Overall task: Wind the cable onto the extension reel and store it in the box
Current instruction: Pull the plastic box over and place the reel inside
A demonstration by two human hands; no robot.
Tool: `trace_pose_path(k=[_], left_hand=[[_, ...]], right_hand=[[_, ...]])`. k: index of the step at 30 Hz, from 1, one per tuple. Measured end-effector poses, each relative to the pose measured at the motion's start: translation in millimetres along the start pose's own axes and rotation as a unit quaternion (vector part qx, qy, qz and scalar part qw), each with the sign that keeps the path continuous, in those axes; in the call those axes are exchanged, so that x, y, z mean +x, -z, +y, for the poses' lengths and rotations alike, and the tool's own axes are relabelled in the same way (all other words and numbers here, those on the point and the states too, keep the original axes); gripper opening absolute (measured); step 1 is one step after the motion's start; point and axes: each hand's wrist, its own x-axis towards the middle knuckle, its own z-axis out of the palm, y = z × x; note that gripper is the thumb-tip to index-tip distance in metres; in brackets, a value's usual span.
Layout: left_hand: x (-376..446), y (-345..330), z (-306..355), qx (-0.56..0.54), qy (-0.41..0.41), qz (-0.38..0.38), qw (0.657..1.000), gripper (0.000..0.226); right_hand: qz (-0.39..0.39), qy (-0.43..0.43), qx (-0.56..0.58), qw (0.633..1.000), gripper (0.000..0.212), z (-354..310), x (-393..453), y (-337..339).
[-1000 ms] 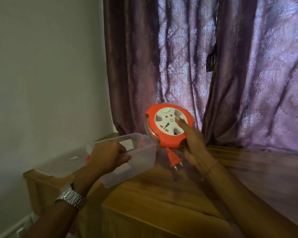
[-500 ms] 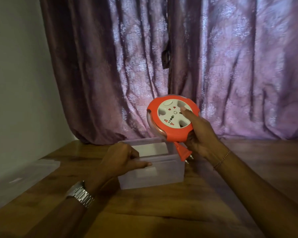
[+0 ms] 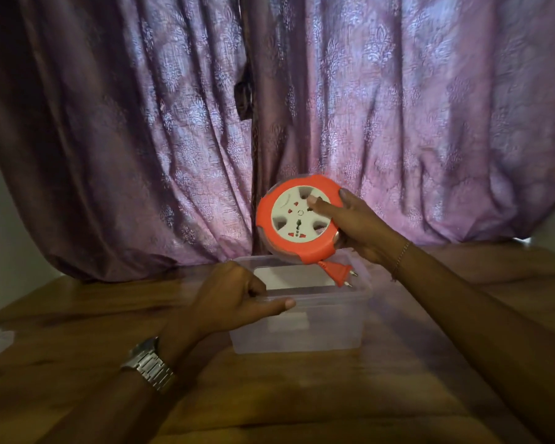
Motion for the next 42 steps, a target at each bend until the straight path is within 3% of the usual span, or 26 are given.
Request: trace_pose_path(k=[3,8,15,19,22,27,29,35,38,40,42], left_hand=[[-2.0,-0.1,-2.0,0.006,-0.017,0.032,0.999,0.072],[-7.5,-4.2,-2.0,-0.014,-0.022,0.079,0.997,0.055],[-11.3,-7.7,1.2,0.001,0.007,0.104,0.995,0.056],[-11.8,-7.1,4.4,0.008,0.008,0.085,0.996,0.066],[-12.5,-3.3,6.7,0.014,0.018,0.079,0.997,0.069],[-13.6,-3.0,9.5,0.0,0.008,0.09,0.996,0.05],[-13.5,-3.6,9.4,0.002,0.014,0.081,0.997,0.043],[-14.1,-4.4,10.0,-0.033,0.044,0.092,0.994,0.049],[-15.1,2.6,11.9,-0.086,0.083,0.114,0.986,0.032],[-17.9,12.7,8.1,-0.09,0.084,0.143,0.982,0.026],[-25.3,24.6,2.4,-0.059,0.091,0.175,0.979,0.026]], right_hand=[[-0.064,-0.02,-0.037,0.997,0.043,6.4,3.4,-1.1],[-0.18,-0.116,-0.101,0.972,0.051,30.1,1.7,-5.9],[-0.268,-0.193,-0.054,0.942,0.02,35.2,-0.2,-13.9],[-0.286,-0.191,-0.117,0.931,0.044,43.2,-0.7,-17.6],[-0.301,-0.186,-0.143,0.924,0.047,42.4,-0.8,-19.5],[-0.241,-0.139,-0.321,0.906,0.047,43.5,-1.4,-20.6],[-0.236,-0.13,-0.399,0.877,0.049,42.9,-1.4,-20.7],[-0.246,-0.044,-0.599,0.761,0.048,36.1,-7.3,-27.6],[-0.174,0.01,-0.671,0.721,0.051,32.1,-7.5,-35.5],[-0.059,0.095,-0.676,0.729,0.056,25.5,-10.5,-45.2],[0.001,0.187,-0.627,0.756,0.062,17.2,-10.5,-61.6]])
